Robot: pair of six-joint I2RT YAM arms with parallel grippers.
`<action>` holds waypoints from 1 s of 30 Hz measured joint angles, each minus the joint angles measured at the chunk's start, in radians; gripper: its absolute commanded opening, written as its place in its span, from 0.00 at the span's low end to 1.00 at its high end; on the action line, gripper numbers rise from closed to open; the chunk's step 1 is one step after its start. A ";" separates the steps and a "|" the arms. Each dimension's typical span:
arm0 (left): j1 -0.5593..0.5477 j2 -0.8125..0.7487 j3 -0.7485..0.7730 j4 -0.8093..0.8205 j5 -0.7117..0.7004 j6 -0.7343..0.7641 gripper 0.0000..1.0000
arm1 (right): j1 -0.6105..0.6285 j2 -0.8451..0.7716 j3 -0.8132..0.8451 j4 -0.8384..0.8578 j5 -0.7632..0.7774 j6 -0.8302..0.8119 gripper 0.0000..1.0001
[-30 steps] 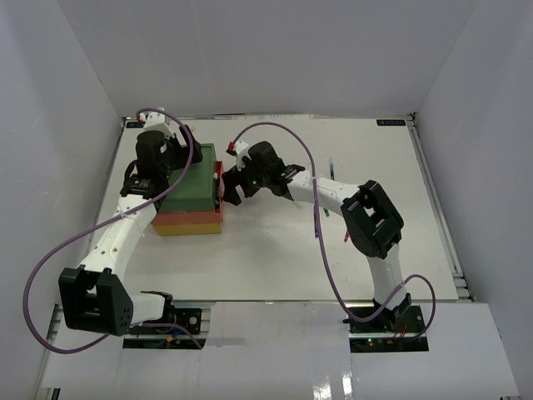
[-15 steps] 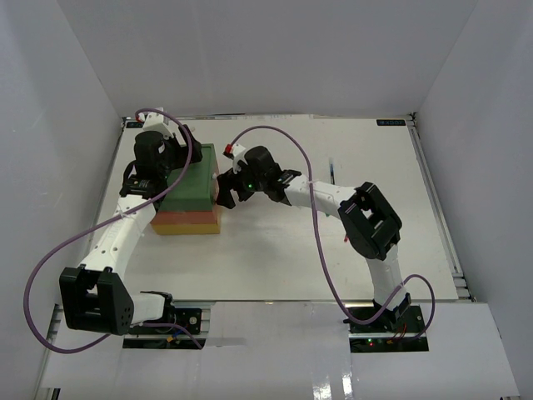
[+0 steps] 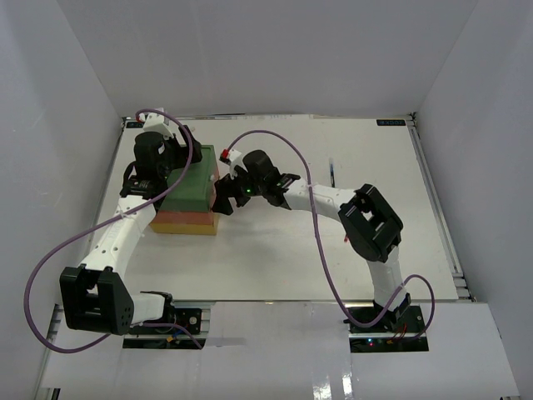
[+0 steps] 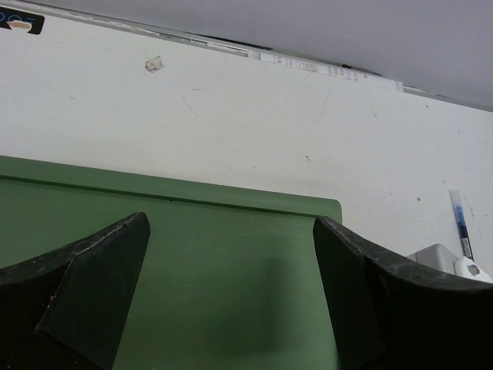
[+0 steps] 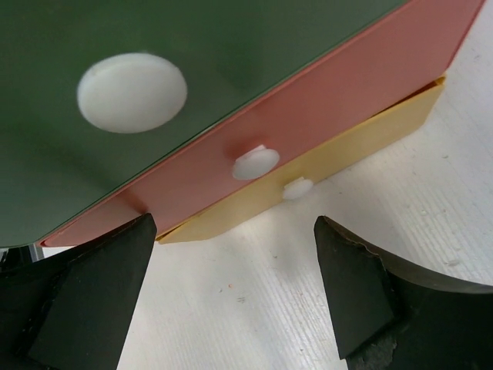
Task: Sort the stationery into containers
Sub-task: Close the drawer in the storage box, then open the drawer in the storage box.
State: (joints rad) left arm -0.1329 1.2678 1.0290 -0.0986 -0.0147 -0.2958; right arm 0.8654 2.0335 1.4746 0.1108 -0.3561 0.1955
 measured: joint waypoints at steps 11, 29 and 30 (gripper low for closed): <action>0.000 0.001 -0.002 0.004 -0.001 0.010 0.98 | 0.018 -0.128 -0.065 -0.001 -0.034 -0.165 0.91; 0.000 0.001 -0.002 0.003 0.000 0.013 0.98 | -0.052 -0.077 0.094 -0.063 -0.205 -0.500 0.82; 0.000 0.000 -0.002 0.003 0.000 0.014 0.98 | -0.052 -0.068 0.102 -0.063 -0.207 -0.503 0.81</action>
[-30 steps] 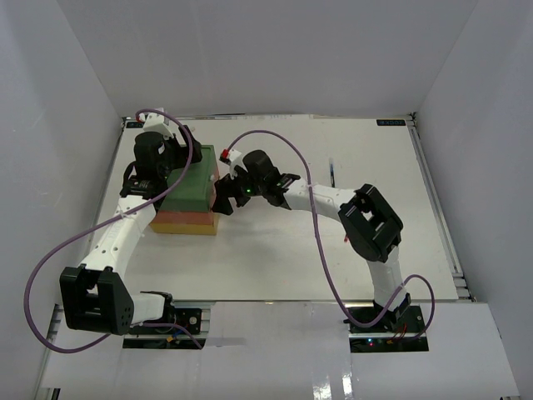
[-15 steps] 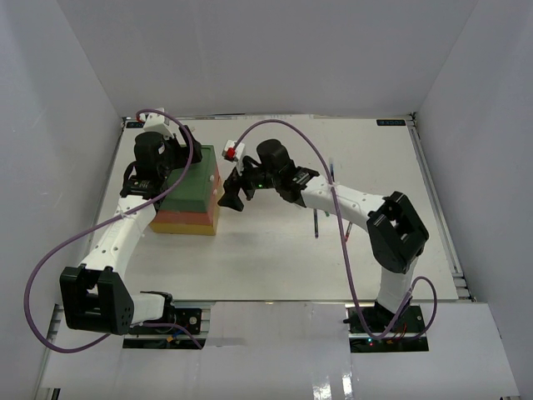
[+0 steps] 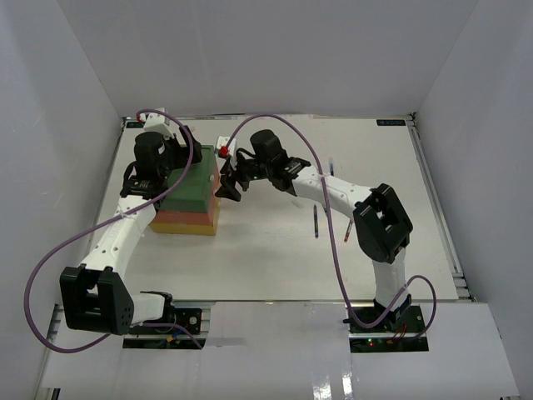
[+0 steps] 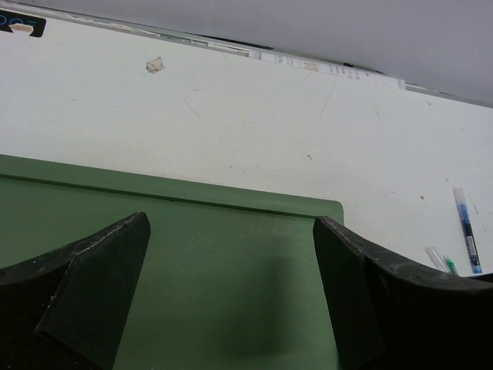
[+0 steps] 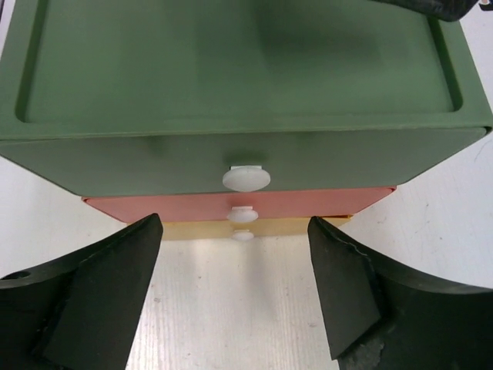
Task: Sort the stationery into containers
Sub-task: Open the drawer in the storage box.
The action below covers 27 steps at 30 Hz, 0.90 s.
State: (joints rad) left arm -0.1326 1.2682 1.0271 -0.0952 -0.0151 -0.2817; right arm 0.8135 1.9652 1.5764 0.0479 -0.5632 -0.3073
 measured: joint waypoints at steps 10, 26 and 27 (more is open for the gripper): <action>0.000 0.000 -0.002 0.002 0.000 0.003 0.98 | 0.000 0.035 0.031 0.008 -0.030 -0.008 0.70; 0.000 0.000 -0.002 0.002 0.001 0.004 0.98 | 0.006 0.058 0.084 0.035 -0.091 -0.018 0.62; 0.000 0.000 -0.002 0.002 0.001 0.004 0.98 | 0.006 0.060 0.093 0.034 -0.092 -0.019 0.61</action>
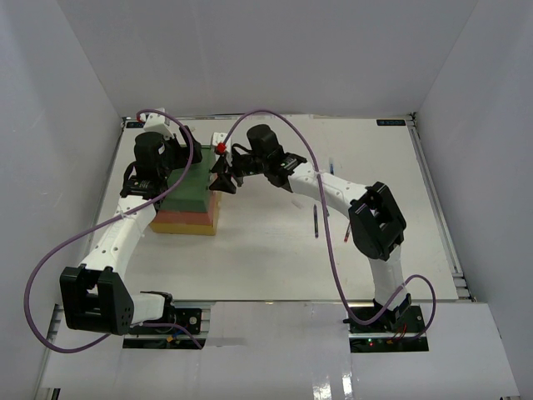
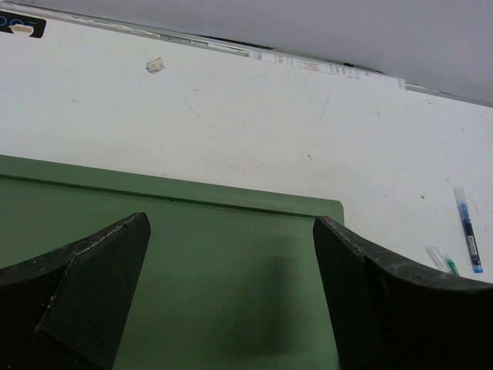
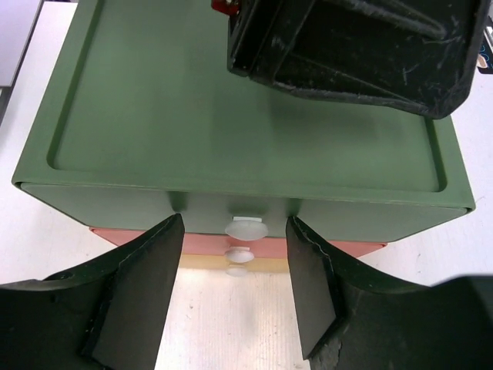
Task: Sort the stationery into containers
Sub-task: Open the drawer in the storage box.
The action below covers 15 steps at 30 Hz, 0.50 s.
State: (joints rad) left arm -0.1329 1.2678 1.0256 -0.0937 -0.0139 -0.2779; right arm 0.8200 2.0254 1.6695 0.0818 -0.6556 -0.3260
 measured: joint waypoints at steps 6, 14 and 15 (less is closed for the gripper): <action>0.000 0.000 0.000 0.000 0.000 0.000 0.98 | -0.002 0.014 0.012 -0.009 0.000 -0.005 0.54; 0.000 0.000 0.000 0.000 0.000 0.002 0.98 | -0.002 0.039 0.025 -0.032 0.000 -0.011 0.40; 0.000 0.000 0.000 0.000 0.000 0.002 0.98 | -0.002 0.039 0.025 -0.032 0.000 -0.011 0.39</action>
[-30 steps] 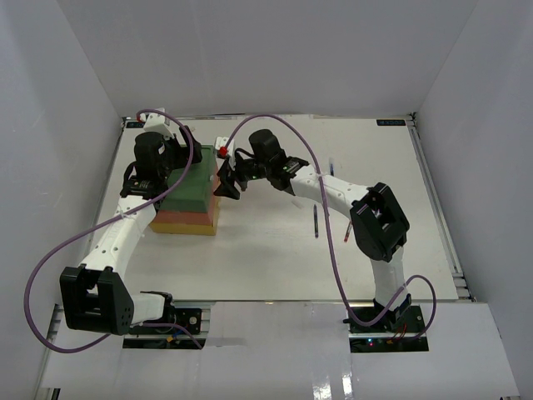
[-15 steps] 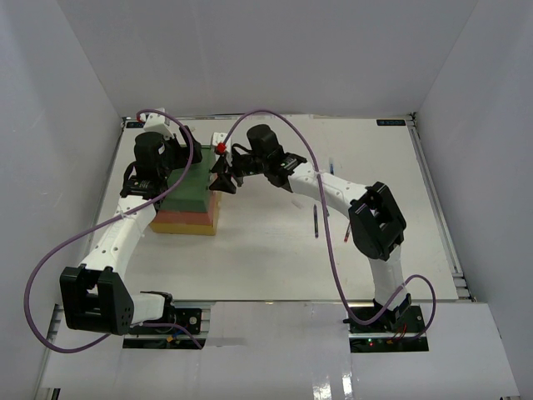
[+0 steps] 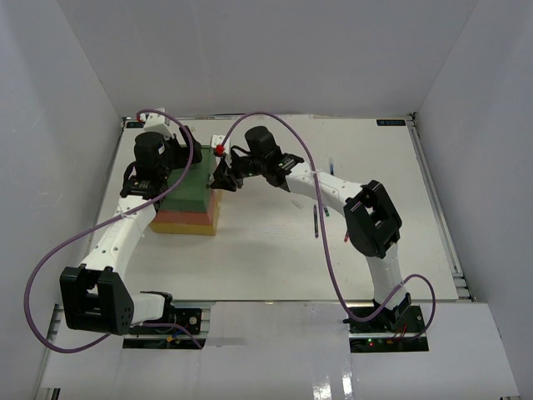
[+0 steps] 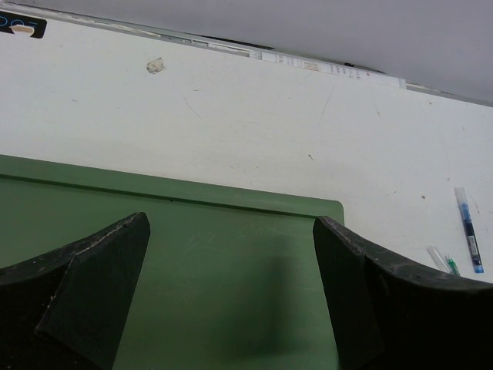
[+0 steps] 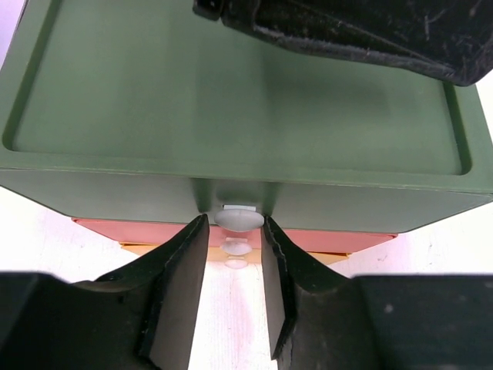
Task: Sort the stationery into containers
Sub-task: Open the drawer in the storage box.
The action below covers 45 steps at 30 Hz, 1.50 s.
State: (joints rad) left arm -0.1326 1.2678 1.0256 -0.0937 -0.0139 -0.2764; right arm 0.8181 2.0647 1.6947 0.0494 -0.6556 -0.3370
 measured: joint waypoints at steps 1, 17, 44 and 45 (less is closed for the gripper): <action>0.000 0.000 0.000 0.000 0.000 0.000 0.98 | 0.000 0.000 0.000 0.000 0.000 0.000 0.36; 0.001 0.000 0.000 0.000 0.000 0.004 0.98 | 0.001 -0.005 -0.012 0.000 0.002 -0.007 0.16; 0.001 0.000 0.000 -0.001 0.000 0.005 0.98 | 0.009 -0.041 -0.055 0.027 0.014 0.028 0.50; 0.001 0.000 0.000 -0.001 0.000 0.005 0.98 | 0.010 -0.041 -0.055 0.031 0.020 0.031 0.51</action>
State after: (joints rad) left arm -0.1318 1.2678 1.0256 -0.0944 -0.0139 -0.2714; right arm 0.8276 2.0239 1.6402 0.0803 -0.6357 -0.3061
